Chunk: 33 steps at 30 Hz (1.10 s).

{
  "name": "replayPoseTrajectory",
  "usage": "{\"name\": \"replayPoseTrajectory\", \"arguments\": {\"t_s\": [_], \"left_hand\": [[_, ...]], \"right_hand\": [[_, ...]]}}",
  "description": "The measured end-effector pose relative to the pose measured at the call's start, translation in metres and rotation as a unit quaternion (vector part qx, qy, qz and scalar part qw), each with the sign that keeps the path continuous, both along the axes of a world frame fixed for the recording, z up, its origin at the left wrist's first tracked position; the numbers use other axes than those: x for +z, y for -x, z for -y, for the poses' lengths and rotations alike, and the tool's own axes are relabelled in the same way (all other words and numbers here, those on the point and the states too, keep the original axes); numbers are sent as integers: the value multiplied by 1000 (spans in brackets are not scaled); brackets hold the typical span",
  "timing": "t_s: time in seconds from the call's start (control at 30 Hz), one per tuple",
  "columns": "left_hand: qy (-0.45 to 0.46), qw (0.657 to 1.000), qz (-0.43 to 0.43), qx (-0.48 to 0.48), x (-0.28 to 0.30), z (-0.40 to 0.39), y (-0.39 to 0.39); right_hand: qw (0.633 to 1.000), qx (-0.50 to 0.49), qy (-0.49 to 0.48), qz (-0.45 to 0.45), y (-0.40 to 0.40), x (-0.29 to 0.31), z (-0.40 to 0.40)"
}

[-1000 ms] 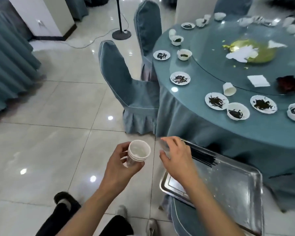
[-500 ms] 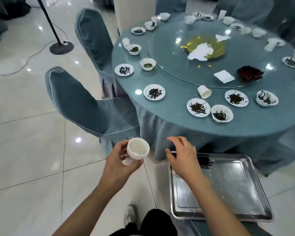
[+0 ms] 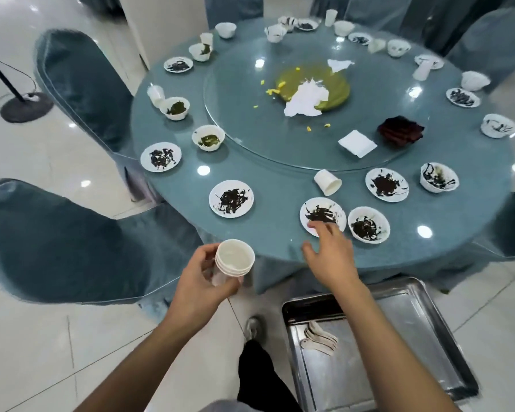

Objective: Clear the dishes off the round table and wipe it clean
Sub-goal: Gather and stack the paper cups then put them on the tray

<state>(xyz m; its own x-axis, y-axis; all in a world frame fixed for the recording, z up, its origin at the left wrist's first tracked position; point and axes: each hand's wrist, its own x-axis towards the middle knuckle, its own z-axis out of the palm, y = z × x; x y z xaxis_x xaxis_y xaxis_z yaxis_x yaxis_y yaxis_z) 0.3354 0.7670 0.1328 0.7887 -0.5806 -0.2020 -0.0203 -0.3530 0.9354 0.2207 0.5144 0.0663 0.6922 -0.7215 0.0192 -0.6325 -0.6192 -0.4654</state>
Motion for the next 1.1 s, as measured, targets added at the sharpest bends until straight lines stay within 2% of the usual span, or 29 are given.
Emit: {"name": "replayPoseTrajectory", "arguments": {"t_s": [0.3,0.43,0.7,1.1], "left_hand": [[-23,1000,-4,10,-8,69,-71],[-38,999,-11,30,-13,78,-89],[-70,997,-7,39,-23,82,-113],[-83,995,0,52,-26,80,-125]], "right_hand": [[991,-125,-30,-41,-91,-29,138],[979,-151,-61,-121,-111,-46,174],[972,-163,-88,-148,-118,-78,196],[948,-278,-127,-91,-155,-79,189]]}}
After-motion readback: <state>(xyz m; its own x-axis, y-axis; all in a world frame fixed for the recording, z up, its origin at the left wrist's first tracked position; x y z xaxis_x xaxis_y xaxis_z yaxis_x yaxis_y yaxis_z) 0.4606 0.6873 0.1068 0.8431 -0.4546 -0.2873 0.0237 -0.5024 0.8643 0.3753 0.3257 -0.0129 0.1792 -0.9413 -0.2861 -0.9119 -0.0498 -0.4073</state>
